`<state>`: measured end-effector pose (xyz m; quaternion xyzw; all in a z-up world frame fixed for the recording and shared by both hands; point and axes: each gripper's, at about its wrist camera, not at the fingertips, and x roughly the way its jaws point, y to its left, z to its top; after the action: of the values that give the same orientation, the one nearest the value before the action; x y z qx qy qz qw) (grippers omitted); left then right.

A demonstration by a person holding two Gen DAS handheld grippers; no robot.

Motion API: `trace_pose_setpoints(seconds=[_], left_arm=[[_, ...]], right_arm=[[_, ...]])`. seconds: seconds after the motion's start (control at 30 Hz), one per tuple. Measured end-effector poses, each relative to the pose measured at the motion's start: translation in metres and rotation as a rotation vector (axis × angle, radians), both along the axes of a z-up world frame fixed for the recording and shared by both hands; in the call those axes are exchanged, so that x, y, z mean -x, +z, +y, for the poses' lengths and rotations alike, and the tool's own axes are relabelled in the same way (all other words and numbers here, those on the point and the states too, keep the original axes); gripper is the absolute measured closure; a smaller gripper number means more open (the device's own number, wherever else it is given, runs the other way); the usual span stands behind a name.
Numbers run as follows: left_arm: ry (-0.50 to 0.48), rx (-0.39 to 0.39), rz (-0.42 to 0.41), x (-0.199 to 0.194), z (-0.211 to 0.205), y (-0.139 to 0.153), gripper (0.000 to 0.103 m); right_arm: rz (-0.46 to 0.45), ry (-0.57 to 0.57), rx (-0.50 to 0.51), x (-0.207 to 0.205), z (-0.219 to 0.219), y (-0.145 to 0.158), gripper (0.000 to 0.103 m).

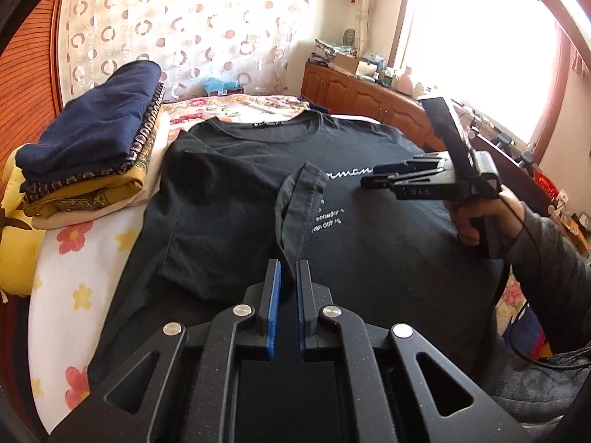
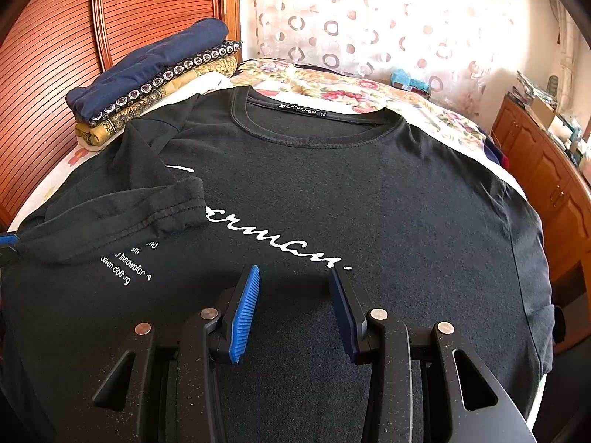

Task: Fold small clothes

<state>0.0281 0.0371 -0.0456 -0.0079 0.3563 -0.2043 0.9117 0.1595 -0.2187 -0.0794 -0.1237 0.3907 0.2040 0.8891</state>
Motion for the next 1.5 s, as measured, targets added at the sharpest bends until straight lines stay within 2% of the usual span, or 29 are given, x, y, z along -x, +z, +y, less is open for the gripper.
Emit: trace_pose_setpoints(seconds=[0.07, 0.13, 0.23, 0.3, 0.37, 0.43, 0.5, 0.77, 0.87, 0.9, 0.97, 1.03, 1.07, 1.23, 1.37, 1.5], left_arm=[[0.008, 0.003, -0.019, 0.002, 0.002, 0.006, 0.089], [0.030, -0.001, -0.032, 0.002, 0.006, 0.009, 0.077], [0.059, -0.026, -0.046, -0.001, 0.012, 0.011, 0.065], [0.079, -0.040, -0.051, -0.003, 0.018, 0.010, 0.064], [0.101, -0.062, -0.057, -0.004, 0.022, 0.008, 0.057], [0.126, -0.069, -0.071, -0.003, 0.026, 0.008, 0.033], [0.150, -0.063, -0.079, -0.003, 0.032, 0.008, 0.026], [0.198, -0.080, -0.057, -0.006, 0.044, 0.001, 0.026], [0.202, -0.077, -0.047, -0.006, 0.045, -0.002, 0.026], [0.202, -0.079, -0.044, -0.006, 0.045, -0.003, 0.026], [0.203, -0.082, -0.042, -0.006, 0.045, -0.005, 0.026], [0.205, -0.081, -0.039, -0.007, 0.046, -0.005, 0.026], [0.207, -0.078, -0.038, -0.007, 0.046, -0.006, 0.026], [0.212, -0.072, -0.041, -0.007, 0.049, -0.005, 0.026], [0.221, -0.074, -0.041, -0.010, 0.051, -0.006, 0.026], [0.225, -0.079, -0.036, -0.014, 0.054, -0.008, 0.026]], right_arm=[[0.000, 0.000, 0.000, 0.000, 0.000, 0.000, 0.062], [0.000, 0.001, 0.000, 0.000, 0.000, 0.000, 0.062], [-0.015, -0.018, 0.012, 0.000, -0.001, 0.002, 0.062], [-0.029, -0.008, -0.006, 0.002, 0.002, 0.007, 0.062], [-0.038, 0.013, -0.048, 0.006, 0.008, 0.016, 0.062], [-0.050, 0.046, -0.083, 0.010, 0.021, 0.026, 0.062], [-0.050, 0.093, -0.111, 0.012, 0.038, 0.034, 0.062], [-0.015, 0.184, -0.121, 0.002, 0.103, 0.026, 0.062], [0.034, 0.208, -0.108, -0.006, 0.115, 0.015, 0.062], [0.049, 0.206, -0.100, -0.007, 0.116, 0.010, 0.062], [0.073, 0.197, -0.082, -0.010, 0.115, 0.002, 0.070], [0.082, 0.187, -0.073, -0.010, 0.112, -0.003, 0.093], [0.075, 0.187, -0.075, -0.008, 0.111, -0.003, 0.097], [0.041, 0.191, -0.134, 0.019, 0.093, 0.009, 0.099], [0.039, 0.190, -0.144, 0.047, 0.080, 0.011, 0.099], [0.052, 0.180, -0.127, 0.056, 0.075, 0.007, 0.099]])
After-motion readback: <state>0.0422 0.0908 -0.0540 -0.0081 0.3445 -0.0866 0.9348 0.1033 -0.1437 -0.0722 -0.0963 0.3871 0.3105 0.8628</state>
